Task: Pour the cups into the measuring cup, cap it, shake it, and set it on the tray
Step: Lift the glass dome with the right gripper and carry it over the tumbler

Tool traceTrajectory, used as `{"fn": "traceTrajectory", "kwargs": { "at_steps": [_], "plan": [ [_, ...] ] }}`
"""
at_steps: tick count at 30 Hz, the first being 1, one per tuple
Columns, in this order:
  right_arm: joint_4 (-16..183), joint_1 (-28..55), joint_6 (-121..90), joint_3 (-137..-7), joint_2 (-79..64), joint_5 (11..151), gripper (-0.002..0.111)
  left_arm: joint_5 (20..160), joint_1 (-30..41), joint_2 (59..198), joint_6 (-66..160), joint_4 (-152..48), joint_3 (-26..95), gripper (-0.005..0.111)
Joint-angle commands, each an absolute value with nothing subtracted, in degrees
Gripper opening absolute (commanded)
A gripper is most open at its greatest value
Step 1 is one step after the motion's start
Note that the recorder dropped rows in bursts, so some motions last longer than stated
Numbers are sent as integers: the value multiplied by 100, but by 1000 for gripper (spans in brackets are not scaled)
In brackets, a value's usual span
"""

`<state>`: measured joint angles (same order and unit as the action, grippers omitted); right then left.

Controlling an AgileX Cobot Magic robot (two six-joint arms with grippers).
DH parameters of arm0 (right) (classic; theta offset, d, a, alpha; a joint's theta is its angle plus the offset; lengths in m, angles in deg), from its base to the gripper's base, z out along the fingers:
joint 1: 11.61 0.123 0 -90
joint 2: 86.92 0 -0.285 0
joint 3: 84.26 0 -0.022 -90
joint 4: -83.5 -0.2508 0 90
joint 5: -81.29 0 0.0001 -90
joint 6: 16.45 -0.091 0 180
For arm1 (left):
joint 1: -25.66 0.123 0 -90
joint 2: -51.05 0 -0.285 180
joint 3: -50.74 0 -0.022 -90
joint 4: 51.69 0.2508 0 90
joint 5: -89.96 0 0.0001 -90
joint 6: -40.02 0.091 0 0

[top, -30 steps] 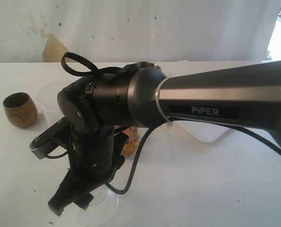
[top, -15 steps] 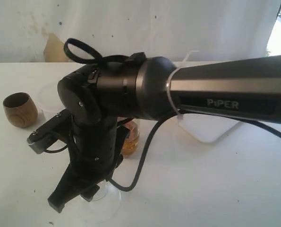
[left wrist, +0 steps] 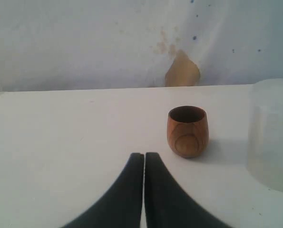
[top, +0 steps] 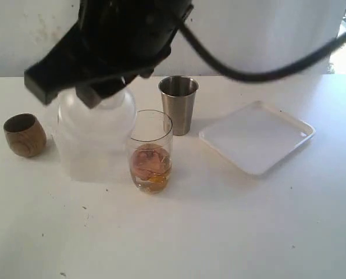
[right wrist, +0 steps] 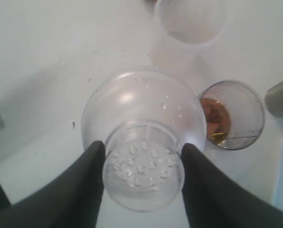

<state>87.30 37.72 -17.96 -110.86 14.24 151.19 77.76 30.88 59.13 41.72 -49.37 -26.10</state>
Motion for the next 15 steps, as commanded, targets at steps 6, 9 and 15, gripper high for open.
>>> {"fn": "traceTrajectory", "kwargs": {
  "at_steps": [6,9,15],
  "plan": [
    [8830,2705,-1742,-11501,2137,15125,0,7834,3094,5884,4162,-4971,-2647,1],
    [8831,2416,-1645,-11501,2298,15125,0,7834,3094,5884,4162,-4971,-2647,1],
    [8589,1915,-1645,-11491,2270,15125,0,7834,3094,5884,4162,-4971,-2647,1]
  ]
}}
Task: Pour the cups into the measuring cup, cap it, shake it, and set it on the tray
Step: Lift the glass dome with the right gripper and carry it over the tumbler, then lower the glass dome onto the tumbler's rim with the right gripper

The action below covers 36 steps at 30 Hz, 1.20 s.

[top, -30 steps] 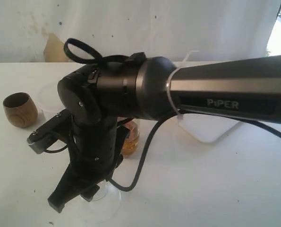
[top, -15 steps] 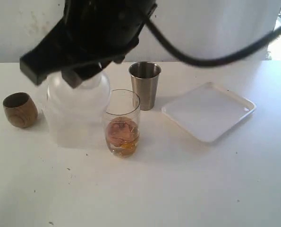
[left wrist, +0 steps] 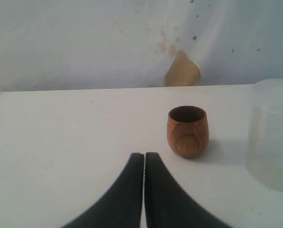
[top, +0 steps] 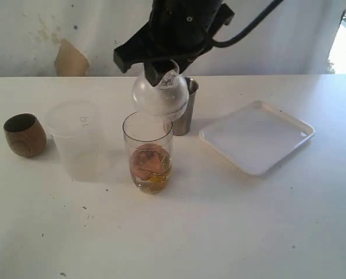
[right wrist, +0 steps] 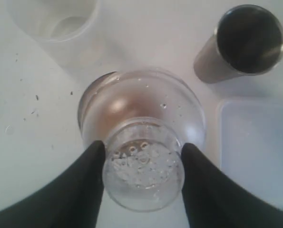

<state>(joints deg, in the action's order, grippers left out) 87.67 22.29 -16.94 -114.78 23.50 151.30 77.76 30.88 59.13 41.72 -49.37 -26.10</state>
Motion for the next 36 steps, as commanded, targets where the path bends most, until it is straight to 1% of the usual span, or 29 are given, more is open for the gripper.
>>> {"fn": "traceTrajectory", "kwargs": {
  "at_steps": [1,6,15,36],
  "plan": [
    [8394,1862,-1645,-11491,2270,15125,0,7834,3094,5884,4162,-4971,-2647,1],
    [7537,1856,-1360,-11491,2387,15125,0,7834,3094,5884,4162,-4971,-2647,1],
    [8077,1861,-1434,-11491,2607,15125,0,7834,3094,5884,4162,-4971,-2647,1],
    [7621,1861,-1499,-11491,2903,15125,0,7834,3094,5884,4162,-4971,-2647,1]
  ]
}}
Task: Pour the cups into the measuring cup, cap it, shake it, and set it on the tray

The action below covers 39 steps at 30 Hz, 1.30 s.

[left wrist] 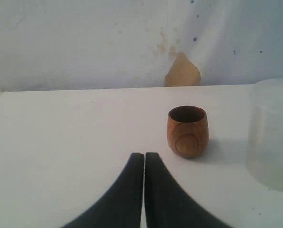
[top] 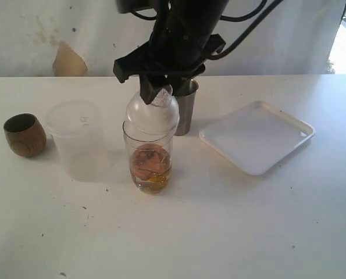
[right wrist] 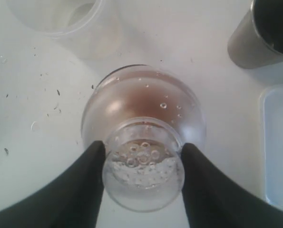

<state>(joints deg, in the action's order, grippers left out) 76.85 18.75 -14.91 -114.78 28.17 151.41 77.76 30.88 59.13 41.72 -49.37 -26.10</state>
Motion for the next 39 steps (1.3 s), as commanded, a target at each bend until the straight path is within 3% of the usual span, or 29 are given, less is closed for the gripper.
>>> {"fn": "traceTrajectory", "kwargs": {
  "at_steps": [1,39],
  "plan": [
    [7621,1861,-1499,-11491,2926,15125,0,7834,3094,5884,4162,-4971,-2647,1],
    [7601,1861,-1367,-11491,3110,14796,0,7834,3094,5884,4162,-4971,-2647,1]
  ]
}}
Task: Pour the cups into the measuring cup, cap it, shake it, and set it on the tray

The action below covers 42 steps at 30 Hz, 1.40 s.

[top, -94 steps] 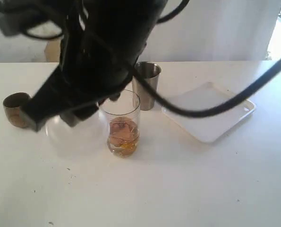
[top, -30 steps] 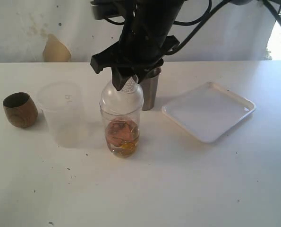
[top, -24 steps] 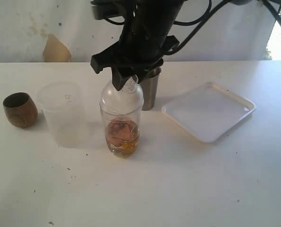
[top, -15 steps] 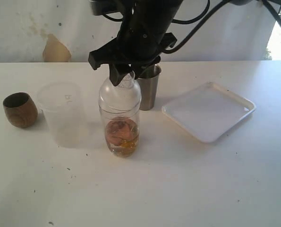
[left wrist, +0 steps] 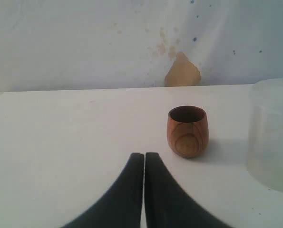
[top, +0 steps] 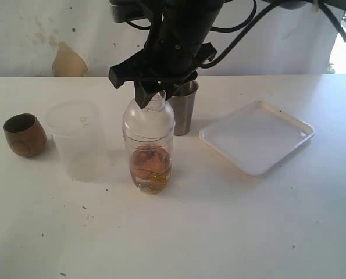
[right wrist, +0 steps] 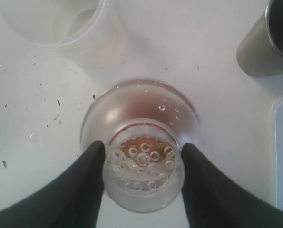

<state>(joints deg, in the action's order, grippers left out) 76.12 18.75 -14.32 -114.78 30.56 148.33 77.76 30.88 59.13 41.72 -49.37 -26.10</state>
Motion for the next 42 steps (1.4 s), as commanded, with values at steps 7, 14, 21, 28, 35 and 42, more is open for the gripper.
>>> {"fn": "traceTrajectory", "kwargs": {
  "at_steps": [7,14,21,28,35,42],
  "plan": [
    [7601,1861,-1367,-11491,3239,14982,0,7834,3094,5884,4162,-4971,-2647,1],
    [7601,1861,-1367,-11491,3239,14868,0,7834,3094,5884,4162,-4971,-2647,1],
    [7601,1861,-1367,-11491,3239,14890,27,7834,3094,5884,4162,-4971,-2647,1],
    [7601,1861,-1263,-11501,3239,14879,55,7834,3094,5884,4162,-4971,-2647,1],
    [7601,1861,-1221,-11523,3227,14783,61,7834,3094,5884,4162,-4971,-2647,1],
    [7601,1861,-1221,-11843,3227,14793,61,7834,3094,5884,4162,-4971,-2647,1]
  ]
}}
